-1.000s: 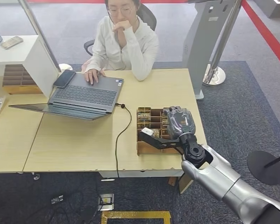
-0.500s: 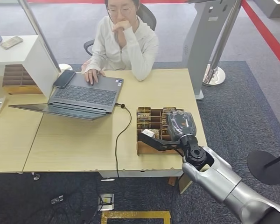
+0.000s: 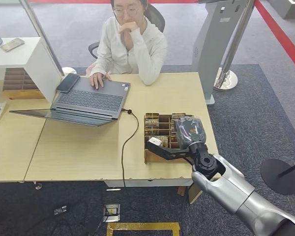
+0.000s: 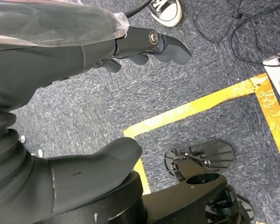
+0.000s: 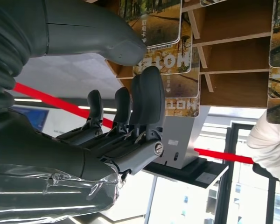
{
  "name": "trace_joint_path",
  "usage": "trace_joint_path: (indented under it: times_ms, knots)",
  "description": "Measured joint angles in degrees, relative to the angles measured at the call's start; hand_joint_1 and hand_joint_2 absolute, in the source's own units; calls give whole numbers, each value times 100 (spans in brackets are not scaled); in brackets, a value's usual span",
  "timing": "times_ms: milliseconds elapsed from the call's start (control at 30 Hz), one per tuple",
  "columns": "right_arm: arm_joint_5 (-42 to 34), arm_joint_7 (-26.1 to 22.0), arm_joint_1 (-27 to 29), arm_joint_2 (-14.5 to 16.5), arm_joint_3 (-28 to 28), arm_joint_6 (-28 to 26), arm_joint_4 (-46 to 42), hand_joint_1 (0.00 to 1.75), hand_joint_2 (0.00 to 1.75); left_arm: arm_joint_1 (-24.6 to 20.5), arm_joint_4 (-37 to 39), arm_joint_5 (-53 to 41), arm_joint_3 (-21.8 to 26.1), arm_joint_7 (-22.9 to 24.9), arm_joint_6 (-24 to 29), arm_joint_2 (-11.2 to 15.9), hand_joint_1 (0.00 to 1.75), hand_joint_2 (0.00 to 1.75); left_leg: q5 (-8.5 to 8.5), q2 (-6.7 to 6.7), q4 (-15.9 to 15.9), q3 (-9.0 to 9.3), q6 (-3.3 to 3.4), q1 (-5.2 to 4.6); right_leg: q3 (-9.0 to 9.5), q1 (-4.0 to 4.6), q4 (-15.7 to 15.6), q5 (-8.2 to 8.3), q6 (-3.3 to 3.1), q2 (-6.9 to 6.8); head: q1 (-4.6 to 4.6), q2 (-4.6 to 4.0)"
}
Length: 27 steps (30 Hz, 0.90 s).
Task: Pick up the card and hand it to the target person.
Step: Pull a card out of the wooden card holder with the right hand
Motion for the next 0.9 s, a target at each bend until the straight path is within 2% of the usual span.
trace_joint_path:
  times_ms: [400,533,733,900]
  knots:
    - [33,-45,-3,0,7,68,2,99,175,-1,0,2,0,-50,7,0,0,175,0,0,0,-1,0,0,-1,0,0,0,0,0,6,0]
    - [33,-32,-4,0,8,86,9,90,175,-4,0,-10,0,-42,2,-2,0,175,0,0,0,-1,0,0,-1,0,0,0,0,0,5,0]
    - [32,0,-10,0,9,118,32,104,175,-5,0,-8,0,-38,2,-13,0,175,0,0,0,-1,0,0,0,0,0,0,0,0,5,0]
    - [32,3,-25,3,20,153,63,105,175,-4,0,22,0,-33,5,-17,0,175,0,0,0,-2,0,0,0,0,0,0,0,-1,3,0]
